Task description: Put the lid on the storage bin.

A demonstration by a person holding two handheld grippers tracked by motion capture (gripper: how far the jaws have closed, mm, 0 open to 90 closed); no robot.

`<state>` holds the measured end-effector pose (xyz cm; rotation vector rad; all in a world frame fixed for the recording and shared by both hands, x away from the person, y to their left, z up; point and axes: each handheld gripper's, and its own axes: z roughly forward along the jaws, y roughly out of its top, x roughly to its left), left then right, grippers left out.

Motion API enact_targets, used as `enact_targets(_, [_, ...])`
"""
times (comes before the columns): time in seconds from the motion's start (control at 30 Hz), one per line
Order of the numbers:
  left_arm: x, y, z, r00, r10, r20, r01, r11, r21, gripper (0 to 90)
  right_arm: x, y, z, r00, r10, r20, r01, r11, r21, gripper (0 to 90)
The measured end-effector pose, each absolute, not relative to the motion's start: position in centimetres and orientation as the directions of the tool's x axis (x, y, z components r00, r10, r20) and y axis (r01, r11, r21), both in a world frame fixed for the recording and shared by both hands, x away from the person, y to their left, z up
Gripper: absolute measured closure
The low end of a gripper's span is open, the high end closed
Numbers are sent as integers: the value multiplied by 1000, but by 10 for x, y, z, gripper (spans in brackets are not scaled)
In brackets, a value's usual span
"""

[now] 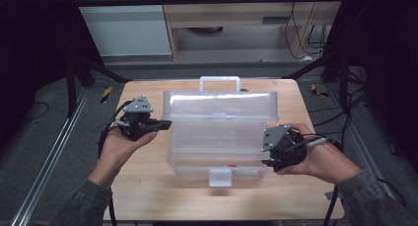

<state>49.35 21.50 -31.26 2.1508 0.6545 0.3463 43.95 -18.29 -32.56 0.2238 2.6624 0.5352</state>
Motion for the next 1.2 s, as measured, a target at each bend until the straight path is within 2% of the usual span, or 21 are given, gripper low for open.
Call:
enact_targets(0.3, [489, 216, -317, 828, 560, 14, 332, -511, 793, 898, 435, -203, -328, -887, 283, -365, 118, 904, 412, 257])
enact_targets(1.2, [469, 219, -344, 842, 539, -4, 337, -519, 786, 899, 434, -235, -359, -867, 368, -335, 209, 880, 426, 248])
